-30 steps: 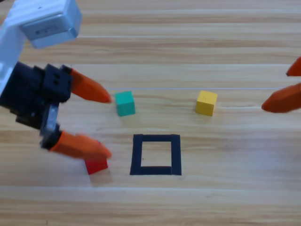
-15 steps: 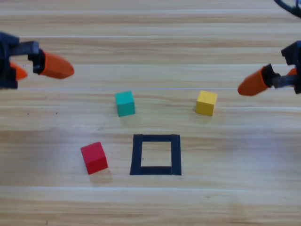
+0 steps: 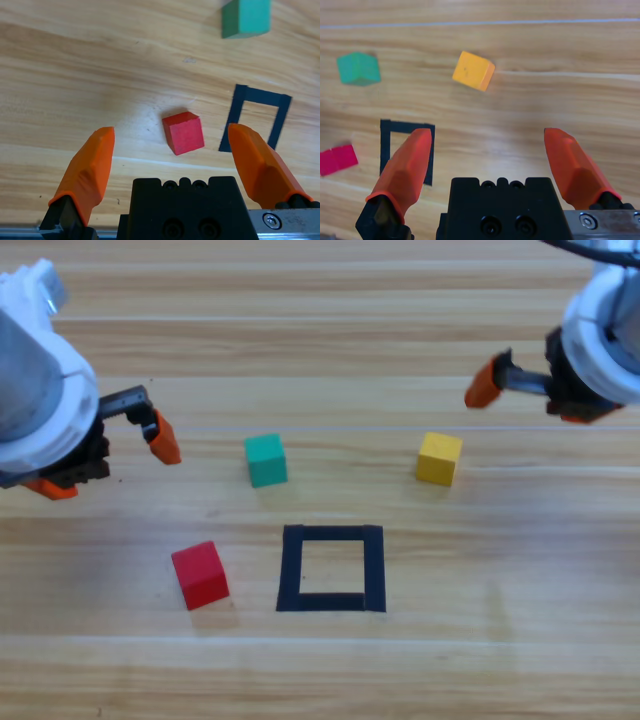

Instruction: Stack the blocks in the rectangular block: red at the bottom, yellow in the middle, green on top

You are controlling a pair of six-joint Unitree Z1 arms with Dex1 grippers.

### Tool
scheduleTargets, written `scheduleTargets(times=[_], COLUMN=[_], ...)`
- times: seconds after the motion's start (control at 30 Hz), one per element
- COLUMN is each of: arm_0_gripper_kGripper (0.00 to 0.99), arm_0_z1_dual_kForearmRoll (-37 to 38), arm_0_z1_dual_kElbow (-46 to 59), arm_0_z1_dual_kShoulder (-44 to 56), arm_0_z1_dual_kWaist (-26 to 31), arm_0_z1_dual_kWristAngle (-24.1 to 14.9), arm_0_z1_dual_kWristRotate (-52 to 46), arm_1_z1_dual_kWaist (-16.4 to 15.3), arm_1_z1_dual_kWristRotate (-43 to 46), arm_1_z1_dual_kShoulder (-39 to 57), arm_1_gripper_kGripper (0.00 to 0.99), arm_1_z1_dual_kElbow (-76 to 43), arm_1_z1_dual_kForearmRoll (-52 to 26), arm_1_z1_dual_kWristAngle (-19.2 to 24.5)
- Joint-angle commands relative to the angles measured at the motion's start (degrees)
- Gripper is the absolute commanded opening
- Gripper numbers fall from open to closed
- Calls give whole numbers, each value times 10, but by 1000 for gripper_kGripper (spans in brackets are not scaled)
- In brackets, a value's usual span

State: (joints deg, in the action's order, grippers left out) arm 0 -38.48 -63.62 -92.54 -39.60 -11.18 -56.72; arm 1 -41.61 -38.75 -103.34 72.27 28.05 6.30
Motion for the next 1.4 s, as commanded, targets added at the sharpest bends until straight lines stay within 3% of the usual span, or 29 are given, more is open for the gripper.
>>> scheduleTargets(times=[0.03,0.4,0.73,1.07,1.27,1.4], arm_0_gripper_kGripper=[960,957,965,813,749,525], arm_0_z1_dual_kForearmRoll=[-22,-34,-40,-69,-75,-84], arm_0_z1_dual_kElbow=[-17,-66,-84,-138,-134,-126], arm_0_z1_dual_kShoulder=[-88,-190,-216,-309,-316,-307], arm_0_z1_dual_kWaist=[-17,-28,-51,-51,-51,-50], arm_0_z1_dual_kWristAngle=[7,53,49,54,48,52], arm_0_z1_dual_kWristRotate=[-31,-44,-75,-77,-88,-73], arm_1_z1_dual_kWaist=[-19,-23,-27,-27,-27,-27], arm_1_z1_dual_kWristRotate=[-50,-91,-98,-106,-110,-113], arm_1_z1_dual_kShoulder=[-118,-235,-280,-327,-351,-360], arm_1_gripper_kGripper=[990,990,979,974,963,954], arm_1_z1_dual_kElbow=[125,250,292,342,363,366], arm_1_z1_dual_kForearmRoll=[110,185,189,214,226,227], arm_1_z1_dual_kWristAngle=[46,53,43,39,37,36])
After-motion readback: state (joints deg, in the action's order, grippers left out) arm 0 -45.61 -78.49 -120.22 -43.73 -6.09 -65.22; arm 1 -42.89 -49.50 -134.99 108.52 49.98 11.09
